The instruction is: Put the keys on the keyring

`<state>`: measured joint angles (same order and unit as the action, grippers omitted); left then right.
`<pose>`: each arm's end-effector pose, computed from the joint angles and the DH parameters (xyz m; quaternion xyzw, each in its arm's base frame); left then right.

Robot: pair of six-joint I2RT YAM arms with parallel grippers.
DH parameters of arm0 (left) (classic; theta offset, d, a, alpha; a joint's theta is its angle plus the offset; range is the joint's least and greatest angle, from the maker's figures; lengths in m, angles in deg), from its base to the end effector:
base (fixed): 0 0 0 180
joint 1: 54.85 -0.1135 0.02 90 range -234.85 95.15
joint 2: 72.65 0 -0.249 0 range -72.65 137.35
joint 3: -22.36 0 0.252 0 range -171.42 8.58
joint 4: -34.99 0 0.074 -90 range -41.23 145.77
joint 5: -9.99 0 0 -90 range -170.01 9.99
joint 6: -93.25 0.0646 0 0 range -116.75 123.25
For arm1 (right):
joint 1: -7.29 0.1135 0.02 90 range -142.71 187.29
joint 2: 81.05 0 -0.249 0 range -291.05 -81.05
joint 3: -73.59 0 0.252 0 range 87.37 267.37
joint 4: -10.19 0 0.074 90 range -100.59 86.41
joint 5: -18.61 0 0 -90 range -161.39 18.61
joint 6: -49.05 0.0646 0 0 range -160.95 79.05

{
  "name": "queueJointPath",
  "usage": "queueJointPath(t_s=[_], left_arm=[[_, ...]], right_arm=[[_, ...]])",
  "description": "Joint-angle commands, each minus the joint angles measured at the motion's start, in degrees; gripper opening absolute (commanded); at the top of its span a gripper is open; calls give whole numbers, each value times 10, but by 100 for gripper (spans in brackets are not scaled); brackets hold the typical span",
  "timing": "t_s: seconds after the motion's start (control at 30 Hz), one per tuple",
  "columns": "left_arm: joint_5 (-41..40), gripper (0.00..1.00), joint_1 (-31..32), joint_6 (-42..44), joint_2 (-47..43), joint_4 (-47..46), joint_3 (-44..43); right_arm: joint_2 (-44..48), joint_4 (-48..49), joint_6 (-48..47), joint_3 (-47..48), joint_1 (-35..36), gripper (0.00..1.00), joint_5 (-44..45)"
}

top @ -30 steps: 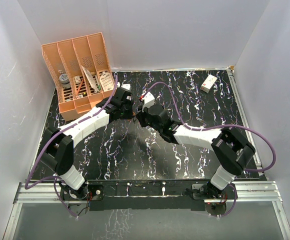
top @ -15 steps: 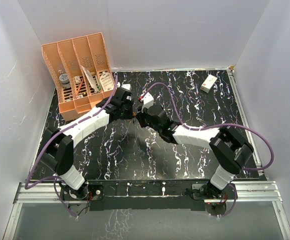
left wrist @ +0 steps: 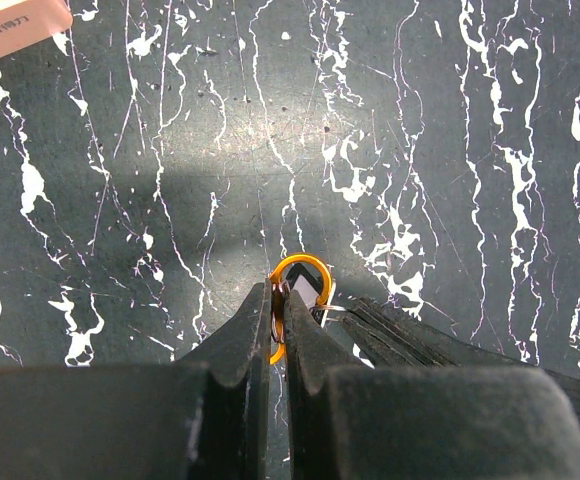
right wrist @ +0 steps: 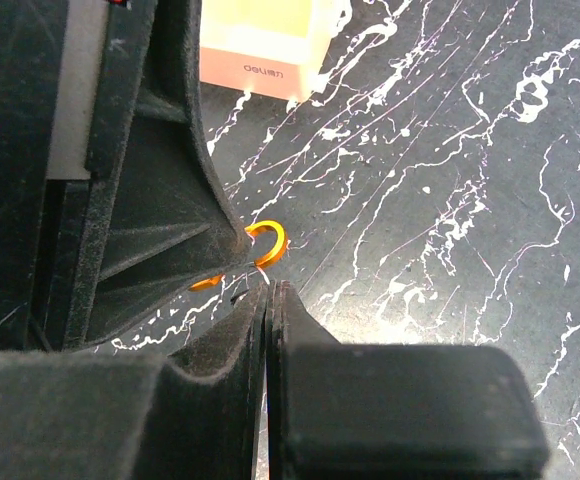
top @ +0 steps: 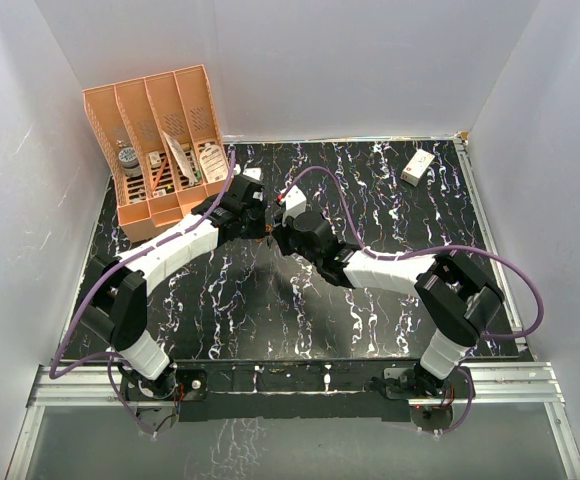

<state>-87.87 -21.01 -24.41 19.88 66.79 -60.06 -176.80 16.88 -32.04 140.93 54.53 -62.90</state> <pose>0.3220 -0.2053 0.2258 0.0212 0.9113 -0.1540 0.3813 0.2750 0.2833 0.1903 -0.2317 0.7933 0.2093 0.5227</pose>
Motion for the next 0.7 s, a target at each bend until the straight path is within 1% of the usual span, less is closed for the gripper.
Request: queueJointPath(t_s=[0.0,0.67], left_arm=[[10,0,-3,3,-29,11,-13],[19,0,-3,8,-32,13,-17]], right_arm=[[6,46,-11,24,3,0,13],[-5,49,-32,38,3,0,31]])
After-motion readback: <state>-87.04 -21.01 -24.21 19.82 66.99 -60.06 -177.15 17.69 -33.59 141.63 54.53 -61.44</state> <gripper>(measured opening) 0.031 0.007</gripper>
